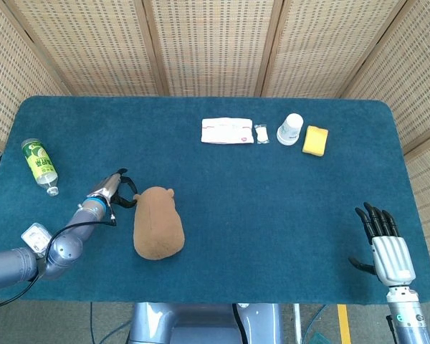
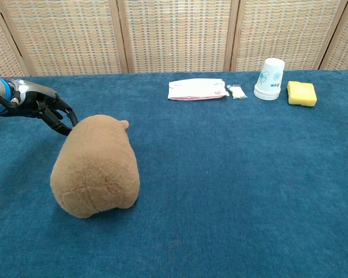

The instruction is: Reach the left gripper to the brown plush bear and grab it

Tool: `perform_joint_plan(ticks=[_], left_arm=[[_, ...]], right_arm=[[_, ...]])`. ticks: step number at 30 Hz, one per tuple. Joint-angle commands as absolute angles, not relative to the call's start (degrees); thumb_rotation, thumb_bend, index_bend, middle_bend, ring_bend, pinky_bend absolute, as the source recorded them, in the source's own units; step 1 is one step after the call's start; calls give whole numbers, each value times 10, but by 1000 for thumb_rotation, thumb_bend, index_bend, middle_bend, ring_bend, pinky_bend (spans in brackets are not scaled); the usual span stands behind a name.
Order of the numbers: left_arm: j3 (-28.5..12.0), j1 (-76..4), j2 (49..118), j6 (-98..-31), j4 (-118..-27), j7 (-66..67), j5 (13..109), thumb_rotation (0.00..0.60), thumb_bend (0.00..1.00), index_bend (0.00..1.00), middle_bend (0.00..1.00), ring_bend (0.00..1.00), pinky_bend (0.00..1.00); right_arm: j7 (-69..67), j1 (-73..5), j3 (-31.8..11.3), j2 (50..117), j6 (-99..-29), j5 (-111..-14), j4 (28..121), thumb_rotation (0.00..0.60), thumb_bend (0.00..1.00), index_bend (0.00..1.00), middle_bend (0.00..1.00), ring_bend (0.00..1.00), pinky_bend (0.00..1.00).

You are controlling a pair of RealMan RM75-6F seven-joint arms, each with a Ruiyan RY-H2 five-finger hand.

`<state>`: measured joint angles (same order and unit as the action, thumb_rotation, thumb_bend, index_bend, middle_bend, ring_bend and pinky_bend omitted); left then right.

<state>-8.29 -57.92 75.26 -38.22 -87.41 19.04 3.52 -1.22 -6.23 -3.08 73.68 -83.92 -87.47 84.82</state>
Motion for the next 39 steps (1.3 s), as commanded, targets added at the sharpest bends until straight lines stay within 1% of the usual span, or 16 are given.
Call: perform_joint_plan(ticks=[1, 12, 16, 22, 39], left_arm=[[-82, -579, 752, -381, -876, 186, 42, 600, 377, 467, 0, 0, 0], [-74, -582, 756, -380, -878, 171, 53, 600, 389, 486, 0, 0, 0], [-73, -583, 758, -383, -878, 164, 56, 600, 416, 515, 0, 0, 0], [-76, -582, 760, -391, -881, 153, 65, 600, 463, 529, 0, 0, 0], [-70, -584, 759, -394, -887, 143, 76, 600, 481, 554, 0, 0, 0]], right_arm=[[-12, -62, -30, 737, -839, -875, 849, 600, 125, 0, 0, 0, 0], [-13, -62, -29, 736, -841, -877, 850, 600, 126, 0, 0, 0, 0], [-14, -62, -29, 736, -842, -879, 850, 600, 126, 0, 0, 0, 0], [-14, -62, -28, 735, -841, -879, 850, 600, 126, 0, 0, 0, 0], [-15, -62, -26, 735, -840, -881, 853, 600, 126, 0, 0, 0, 0]])
